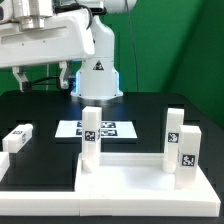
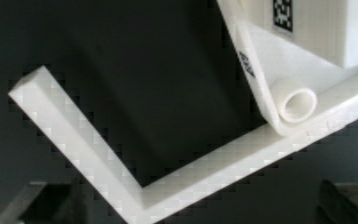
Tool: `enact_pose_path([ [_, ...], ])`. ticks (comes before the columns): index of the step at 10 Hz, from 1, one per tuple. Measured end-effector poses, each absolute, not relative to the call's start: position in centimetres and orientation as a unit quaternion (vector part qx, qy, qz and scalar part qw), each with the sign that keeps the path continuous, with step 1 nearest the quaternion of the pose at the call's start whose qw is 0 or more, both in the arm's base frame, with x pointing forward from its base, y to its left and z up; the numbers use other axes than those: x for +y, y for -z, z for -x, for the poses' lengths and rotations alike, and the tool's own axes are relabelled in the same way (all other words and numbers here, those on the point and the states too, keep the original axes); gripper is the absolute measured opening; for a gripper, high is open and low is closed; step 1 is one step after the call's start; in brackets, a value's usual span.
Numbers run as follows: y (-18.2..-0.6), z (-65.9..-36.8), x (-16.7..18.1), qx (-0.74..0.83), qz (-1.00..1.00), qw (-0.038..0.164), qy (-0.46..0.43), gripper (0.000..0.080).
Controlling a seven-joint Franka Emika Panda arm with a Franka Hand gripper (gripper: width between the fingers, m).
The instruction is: Assemble desk
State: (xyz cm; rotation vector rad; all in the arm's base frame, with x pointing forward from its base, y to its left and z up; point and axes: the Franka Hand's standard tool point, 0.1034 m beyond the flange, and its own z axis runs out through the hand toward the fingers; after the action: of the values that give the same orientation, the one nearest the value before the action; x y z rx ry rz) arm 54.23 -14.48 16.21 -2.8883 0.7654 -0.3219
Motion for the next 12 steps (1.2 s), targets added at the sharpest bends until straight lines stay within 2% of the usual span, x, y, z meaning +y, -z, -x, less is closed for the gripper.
enact_pose_path([
  [1, -14.9, -53.2, -15.6, 0.241, 0.963, 0.069, 0.101, 0.0649],
  [2, -13.4, -51.1, -17.0, 0.242, 0.965, 0.093, 0.042, 0.0649],
  [4, -11.6, -49.1, -20.2, 0.237, 0.966, 0.097, -0.022, 0.0649],
  [5, -10.3, -47.5, -20.0, 0.240, 0.960, 0.120, -0.086, 0.0649],
  [6, -9.6, -48.2, -20.5, 0.238, 0.961, 0.110, -0.087, 0.0649],
  [7, -9.7, -47.5, -19.7, 0.227, 0.957, 0.128, -0.130, 0.0649],
  [9, -9.5, -47.4, -20.0, 0.218, 0.947, 0.143, -0.190, 0.0649],
  [10, -8.8, -47.5, -20.5, 0.155, 0.955, 0.140, -0.210, 0.0649],
  [11, -7.8, -47.3, -20.8, 0.124, 0.949, 0.154, -0.247, 0.0649],
  [12, -6.9, -47.6, -21.2, 0.105, 0.942, 0.152, -0.279, 0.0649],
])
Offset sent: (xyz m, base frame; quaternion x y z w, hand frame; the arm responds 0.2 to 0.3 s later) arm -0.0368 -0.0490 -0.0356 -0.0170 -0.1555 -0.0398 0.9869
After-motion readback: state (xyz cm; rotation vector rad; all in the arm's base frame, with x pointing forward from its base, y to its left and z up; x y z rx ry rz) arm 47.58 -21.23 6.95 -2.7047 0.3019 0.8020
